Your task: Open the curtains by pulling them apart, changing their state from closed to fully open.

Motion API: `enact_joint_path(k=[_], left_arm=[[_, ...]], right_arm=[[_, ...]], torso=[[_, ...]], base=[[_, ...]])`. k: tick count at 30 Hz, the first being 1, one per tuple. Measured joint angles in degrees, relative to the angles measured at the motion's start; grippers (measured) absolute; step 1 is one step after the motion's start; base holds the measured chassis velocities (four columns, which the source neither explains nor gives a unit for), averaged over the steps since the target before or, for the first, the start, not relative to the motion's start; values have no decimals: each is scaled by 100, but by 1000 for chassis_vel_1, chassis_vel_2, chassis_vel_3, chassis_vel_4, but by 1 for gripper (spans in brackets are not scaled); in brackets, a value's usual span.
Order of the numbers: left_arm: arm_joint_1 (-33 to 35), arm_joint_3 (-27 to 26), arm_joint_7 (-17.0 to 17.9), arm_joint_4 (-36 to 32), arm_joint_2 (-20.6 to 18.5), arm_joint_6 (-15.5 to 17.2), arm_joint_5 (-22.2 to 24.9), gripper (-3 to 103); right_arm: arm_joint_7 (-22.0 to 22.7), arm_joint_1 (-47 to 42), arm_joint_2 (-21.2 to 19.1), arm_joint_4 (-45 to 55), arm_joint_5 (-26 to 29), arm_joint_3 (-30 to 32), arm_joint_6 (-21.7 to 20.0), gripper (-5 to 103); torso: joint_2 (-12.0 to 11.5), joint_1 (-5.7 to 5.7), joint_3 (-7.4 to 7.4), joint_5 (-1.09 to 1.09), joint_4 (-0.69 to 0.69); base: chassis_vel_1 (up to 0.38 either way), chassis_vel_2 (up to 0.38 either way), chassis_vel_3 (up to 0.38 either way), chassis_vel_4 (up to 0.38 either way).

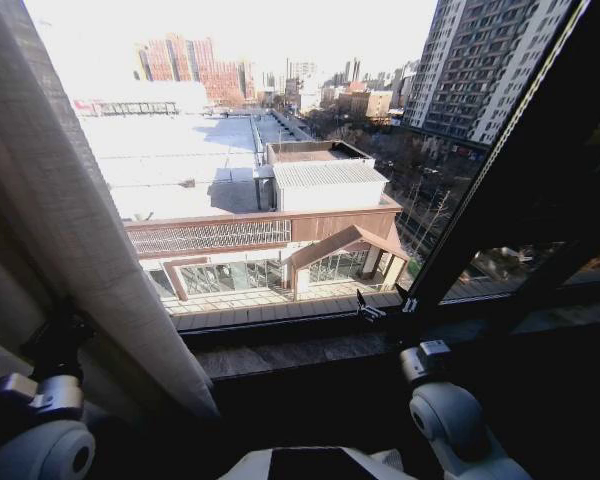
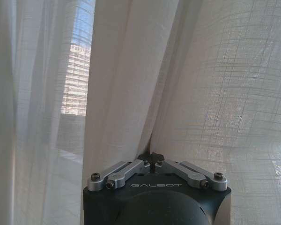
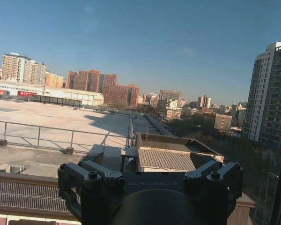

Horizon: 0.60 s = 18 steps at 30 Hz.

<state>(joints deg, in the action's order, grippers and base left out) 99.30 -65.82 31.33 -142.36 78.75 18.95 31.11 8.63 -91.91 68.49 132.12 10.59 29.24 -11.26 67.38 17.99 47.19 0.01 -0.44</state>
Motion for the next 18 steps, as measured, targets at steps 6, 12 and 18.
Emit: enact_joint_path(k=[6,12,18], left_arm=[[-258,-529,903,311,14,145,211,0],[-474,-1384,1341,886,-112,216,551,0],[-448,-1895,1449,1143,-304,254,667,7]], right_arm=[[-7,27,8,-37,-72,-138,0,100],[-11,12,-61,-59,-80,-179,1,100],[-13,38,-115,-109,-65,-209,10,100]], torso=[[0,0,0,2,-1],[0,0,0,-1,0],[0,1,0,-8,3]], base=[[0,0,0,0],[0,0,0,0],[0,0,0,0]])
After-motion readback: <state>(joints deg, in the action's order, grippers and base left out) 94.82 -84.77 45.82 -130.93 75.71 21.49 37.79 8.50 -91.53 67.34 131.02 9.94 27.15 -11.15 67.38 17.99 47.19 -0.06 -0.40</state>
